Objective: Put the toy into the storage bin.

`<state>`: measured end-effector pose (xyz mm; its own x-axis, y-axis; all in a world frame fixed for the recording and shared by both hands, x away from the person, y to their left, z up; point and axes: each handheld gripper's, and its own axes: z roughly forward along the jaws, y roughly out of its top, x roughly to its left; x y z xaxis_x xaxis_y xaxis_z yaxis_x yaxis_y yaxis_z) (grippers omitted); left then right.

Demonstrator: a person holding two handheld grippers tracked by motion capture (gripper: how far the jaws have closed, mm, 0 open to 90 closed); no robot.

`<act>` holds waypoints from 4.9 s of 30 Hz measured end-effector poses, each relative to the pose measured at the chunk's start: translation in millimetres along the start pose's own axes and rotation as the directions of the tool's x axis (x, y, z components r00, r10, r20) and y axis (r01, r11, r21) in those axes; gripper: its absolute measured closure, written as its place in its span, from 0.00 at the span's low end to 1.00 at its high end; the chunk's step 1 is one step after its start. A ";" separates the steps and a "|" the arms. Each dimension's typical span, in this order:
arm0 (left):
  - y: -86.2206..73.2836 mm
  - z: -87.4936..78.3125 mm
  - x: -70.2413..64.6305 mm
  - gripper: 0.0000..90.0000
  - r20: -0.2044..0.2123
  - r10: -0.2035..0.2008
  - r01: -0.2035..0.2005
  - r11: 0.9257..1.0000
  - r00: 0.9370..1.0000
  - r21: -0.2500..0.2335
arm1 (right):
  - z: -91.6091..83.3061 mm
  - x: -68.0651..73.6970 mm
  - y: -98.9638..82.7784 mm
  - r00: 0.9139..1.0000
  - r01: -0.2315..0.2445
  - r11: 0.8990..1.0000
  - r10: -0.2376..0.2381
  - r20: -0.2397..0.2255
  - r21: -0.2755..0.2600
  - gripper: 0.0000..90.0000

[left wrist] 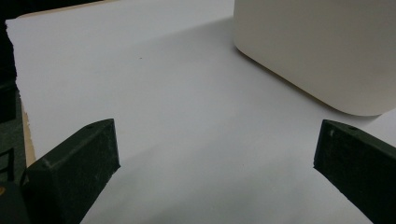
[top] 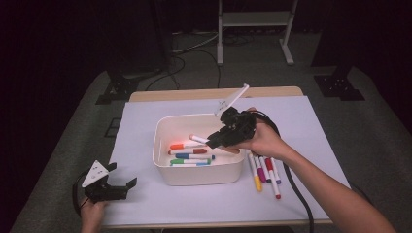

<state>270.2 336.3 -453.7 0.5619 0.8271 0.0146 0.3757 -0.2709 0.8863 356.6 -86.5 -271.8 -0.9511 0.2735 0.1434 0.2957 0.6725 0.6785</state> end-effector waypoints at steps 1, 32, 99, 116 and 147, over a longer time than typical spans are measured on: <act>0.0 0.1 -0.1 0.00 0.000 -0.001 0.001 1.000 1.000 0.000 | 4.5 0.6 2.3 1.000 0.000 1.000 0.000 -0.004 0.007 0.84; -0.2 -0.3 0.0 0.00 0.002 0.000 0.001 1.000 1.000 -0.006 | 94.5 -3.9 20.9 0.992 0.069 0.992 -0.057 -0.111 0.104 0.84; 0.0 0.6 -1.4 0.00 -0.003 0.005 -0.005 1.000 1.000 0.004 | -61.9 -43.5 -130.3 0.966 -0.185 0.980 0.195 0.170 -0.075 0.62; -0.1 0.5 -1.6 0.00 -0.007 0.010 -0.010 1.000 1.000 0.003 | -27.8 -65.8 -222.1 0.902 -0.351 0.936 0.346 0.257 -0.027 0.61; -0.1 0.3 -1.8 0.00 -0.010 0.012 -0.012 1.000 1.000 0.003 | -36.5 -65.9 -272.5 0.754 -0.469 0.881 0.439 0.488 -0.066 0.84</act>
<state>269.3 334.7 -454.0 0.5593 0.8284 0.0297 0.3708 -0.2820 0.8849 335.4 -312.8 -439.8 -0.5443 0.8372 0.0539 0.7008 0.4184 0.5778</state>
